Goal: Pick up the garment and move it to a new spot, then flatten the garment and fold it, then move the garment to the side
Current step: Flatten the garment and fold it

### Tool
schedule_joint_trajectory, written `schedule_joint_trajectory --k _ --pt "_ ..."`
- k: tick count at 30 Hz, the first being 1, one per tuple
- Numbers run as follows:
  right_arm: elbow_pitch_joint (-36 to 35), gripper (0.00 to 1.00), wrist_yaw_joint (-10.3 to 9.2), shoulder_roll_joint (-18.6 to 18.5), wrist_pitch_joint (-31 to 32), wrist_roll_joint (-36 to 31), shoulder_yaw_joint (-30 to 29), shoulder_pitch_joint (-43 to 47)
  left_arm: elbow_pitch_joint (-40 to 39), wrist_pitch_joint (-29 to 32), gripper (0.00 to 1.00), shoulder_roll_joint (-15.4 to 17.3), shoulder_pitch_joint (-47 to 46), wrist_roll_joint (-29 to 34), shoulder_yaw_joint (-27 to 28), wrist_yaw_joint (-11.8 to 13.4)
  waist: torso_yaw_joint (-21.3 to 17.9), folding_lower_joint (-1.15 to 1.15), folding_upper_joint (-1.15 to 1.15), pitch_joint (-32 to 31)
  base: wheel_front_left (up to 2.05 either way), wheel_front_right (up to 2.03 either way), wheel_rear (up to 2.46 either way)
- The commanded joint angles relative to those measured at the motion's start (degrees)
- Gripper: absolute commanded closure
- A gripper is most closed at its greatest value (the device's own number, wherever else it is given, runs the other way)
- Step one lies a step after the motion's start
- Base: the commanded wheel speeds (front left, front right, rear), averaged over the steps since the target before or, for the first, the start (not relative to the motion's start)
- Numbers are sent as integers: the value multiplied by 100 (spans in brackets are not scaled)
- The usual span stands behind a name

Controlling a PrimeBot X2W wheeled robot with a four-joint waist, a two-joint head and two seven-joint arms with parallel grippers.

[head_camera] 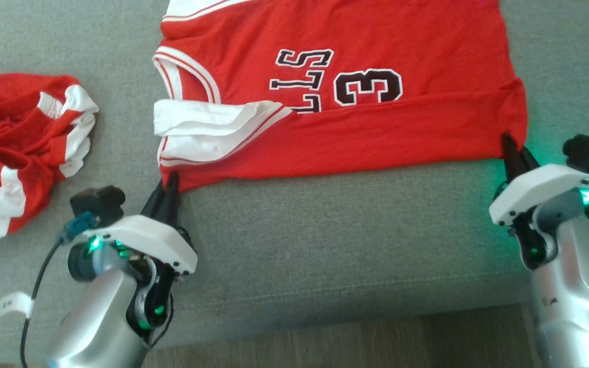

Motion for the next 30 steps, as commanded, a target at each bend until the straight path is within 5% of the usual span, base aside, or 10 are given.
schedule_joint_trajectory --k 1,10,22,23,24,25,30 --pt "-332 100 -1 -79 45 102 100 174 -232 -90 100 134 59 -78 242 -24 -37 0 0 -58 0 0 0" --pt "-1273 100 -1 -512 550 478 49 958 -1061 142 100 326 795 -245 200 112 -95 0 0 -278 0 0 0" --pt "-1754 96 -1 -539 969 500 -275 1600 -2059 689 100 624 1542 -258 69 624 -84 0 0 -336 0 0 0" --pt "-1764 0 -1 -528 952 422 -337 1601 -2074 766 70 637 1552 -257 49 669 -83 0 0 -330 0 0 0" --pt "-1789 0 -1 -513 902 319 -415 1592 -2091 843 15 650 1558 -254 21 705 -79 0 0 -324 0 0 0" --pt "-1816 0 -1 -493 853 223 -481 1582 -2122 878 0 654 1561 -249 13 740 -74 0 0 -318 0 0 0" --pt "-2231 0 -1 -368 496 -276 -708 1547 -2384 885 0 880 1504 15 115 1066 -87 0 0 -252 0 0 0"
